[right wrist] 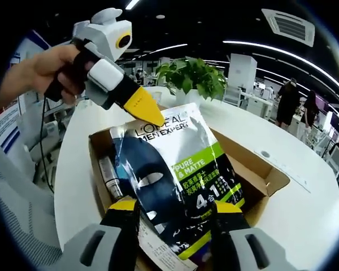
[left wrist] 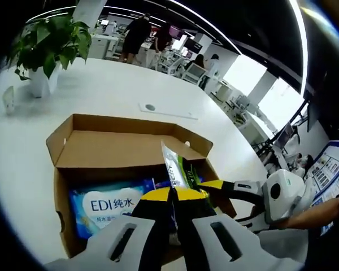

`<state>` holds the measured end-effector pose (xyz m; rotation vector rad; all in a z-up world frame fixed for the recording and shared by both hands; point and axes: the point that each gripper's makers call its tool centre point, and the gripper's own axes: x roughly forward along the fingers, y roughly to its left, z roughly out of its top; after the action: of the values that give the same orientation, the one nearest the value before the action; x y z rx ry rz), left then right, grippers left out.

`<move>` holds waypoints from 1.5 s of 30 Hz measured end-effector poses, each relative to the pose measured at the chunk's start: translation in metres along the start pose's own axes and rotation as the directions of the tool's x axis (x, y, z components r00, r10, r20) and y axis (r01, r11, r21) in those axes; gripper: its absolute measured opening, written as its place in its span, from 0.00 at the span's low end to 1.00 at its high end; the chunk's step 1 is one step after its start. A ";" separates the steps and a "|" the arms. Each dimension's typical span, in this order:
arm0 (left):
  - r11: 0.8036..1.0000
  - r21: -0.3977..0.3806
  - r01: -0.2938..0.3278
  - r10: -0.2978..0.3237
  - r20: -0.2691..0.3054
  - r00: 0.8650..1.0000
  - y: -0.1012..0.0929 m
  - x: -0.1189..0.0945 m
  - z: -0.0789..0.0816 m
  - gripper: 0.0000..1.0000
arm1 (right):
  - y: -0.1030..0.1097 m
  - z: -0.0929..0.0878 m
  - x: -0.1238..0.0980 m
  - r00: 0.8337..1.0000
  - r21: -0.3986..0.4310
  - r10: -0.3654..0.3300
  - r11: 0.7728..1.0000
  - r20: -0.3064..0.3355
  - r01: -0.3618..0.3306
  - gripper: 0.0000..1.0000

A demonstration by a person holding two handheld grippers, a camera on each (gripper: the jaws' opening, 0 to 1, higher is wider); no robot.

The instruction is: Operate the shoe box by opening the lid, removing the specified soft item, and placing it in the target area until the item is outside and the box remains undamaged.

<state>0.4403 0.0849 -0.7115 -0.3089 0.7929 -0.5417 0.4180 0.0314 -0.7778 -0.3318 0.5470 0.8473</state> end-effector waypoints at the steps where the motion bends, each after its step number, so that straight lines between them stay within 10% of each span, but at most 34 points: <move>1: 1.000 0.007 -0.002 0.002 0.001 1.000 0.000 0.000 0.000 0.00 | 0.001 0.000 0.000 1.000 0.003 0.003 1.000 -0.001 -0.003 0.43; 21: 0.989 0.144 -0.037 0.044 -0.048 0.998 0.008 0.003 -0.019 0.00 | 0.012 0.002 -0.014 0.999 0.017 0.049 0.999 0.013 -0.050 0.09; 45: 0.987 0.160 -0.002 -0.002 0.026 1.000 -0.004 -0.023 -0.013 0.00 | 0.024 0.024 -0.034 0.995 -0.031 0.091 0.996 0.049 -0.089 0.00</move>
<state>0.4162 0.0937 -0.7050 -0.1677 0.7198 -0.5969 0.3886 0.0373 -0.7399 -0.3127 0.5062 0.9488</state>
